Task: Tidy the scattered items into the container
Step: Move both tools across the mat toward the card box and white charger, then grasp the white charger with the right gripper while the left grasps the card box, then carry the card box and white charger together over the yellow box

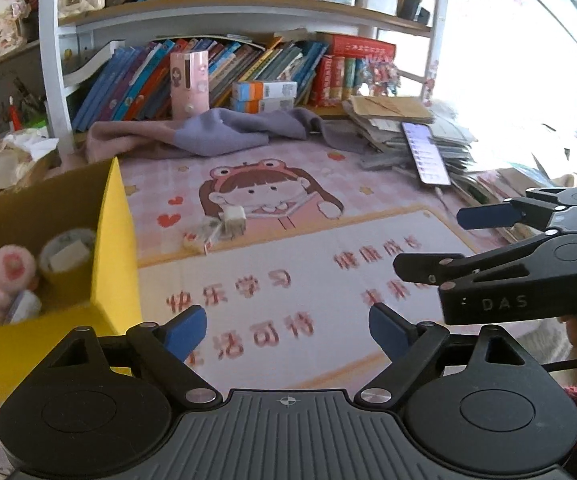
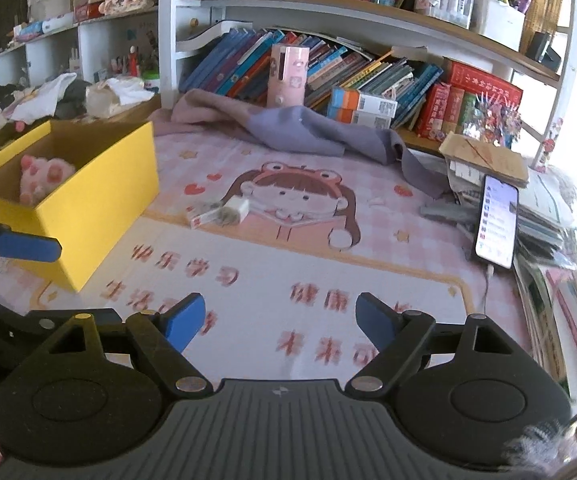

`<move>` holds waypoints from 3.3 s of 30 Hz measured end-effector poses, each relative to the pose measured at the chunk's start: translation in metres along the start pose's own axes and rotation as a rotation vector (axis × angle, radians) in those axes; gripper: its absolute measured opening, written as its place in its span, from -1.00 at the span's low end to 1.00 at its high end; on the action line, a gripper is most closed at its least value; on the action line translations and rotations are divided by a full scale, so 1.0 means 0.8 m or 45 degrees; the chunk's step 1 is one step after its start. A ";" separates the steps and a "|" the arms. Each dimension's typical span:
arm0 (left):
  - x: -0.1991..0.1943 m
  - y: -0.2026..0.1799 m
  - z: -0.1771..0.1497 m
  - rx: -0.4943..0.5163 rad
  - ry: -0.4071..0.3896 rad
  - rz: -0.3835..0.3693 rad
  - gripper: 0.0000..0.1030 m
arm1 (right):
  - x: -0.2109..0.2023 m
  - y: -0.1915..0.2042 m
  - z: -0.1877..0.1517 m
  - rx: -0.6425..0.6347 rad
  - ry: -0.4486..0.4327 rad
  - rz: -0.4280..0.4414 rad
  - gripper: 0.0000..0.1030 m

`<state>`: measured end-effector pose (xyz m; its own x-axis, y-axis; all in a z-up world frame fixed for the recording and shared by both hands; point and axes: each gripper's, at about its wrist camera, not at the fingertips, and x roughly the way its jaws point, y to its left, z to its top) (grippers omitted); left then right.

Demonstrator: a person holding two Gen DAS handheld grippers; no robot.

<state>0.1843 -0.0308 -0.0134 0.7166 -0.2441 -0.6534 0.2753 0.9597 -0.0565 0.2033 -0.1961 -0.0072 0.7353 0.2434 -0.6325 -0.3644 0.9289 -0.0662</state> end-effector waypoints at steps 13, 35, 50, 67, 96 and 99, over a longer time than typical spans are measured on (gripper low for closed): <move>0.102 0.000 0.072 -0.065 0.057 0.171 0.73 | 0.117 -0.073 0.071 0.054 -0.039 0.210 0.49; 0.193 0.026 0.086 -0.109 0.267 0.389 0.62 | 0.319 -0.031 0.114 -0.126 0.214 0.574 -0.31; 0.271 0.066 0.102 -0.288 0.297 0.476 0.26 | 0.272 -0.138 0.098 0.060 0.169 0.414 -0.31; 0.254 0.070 0.104 -0.305 0.305 0.306 -0.45 | 0.246 -0.129 0.076 0.047 0.205 0.466 -0.31; 0.190 0.028 0.111 -0.306 0.215 0.155 -0.46 | 0.208 -0.138 0.057 0.050 0.193 0.399 -0.31; 0.170 0.026 0.110 -0.314 0.196 0.127 -0.46 | 0.194 -0.137 0.058 0.049 0.189 0.387 -0.31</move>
<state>0.3434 -0.0564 -0.0371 0.6215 -0.1410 -0.7706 0.0311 0.9873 -0.1556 0.3840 -0.2471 -0.0623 0.5044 0.4700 -0.7243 -0.5300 0.8308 0.1701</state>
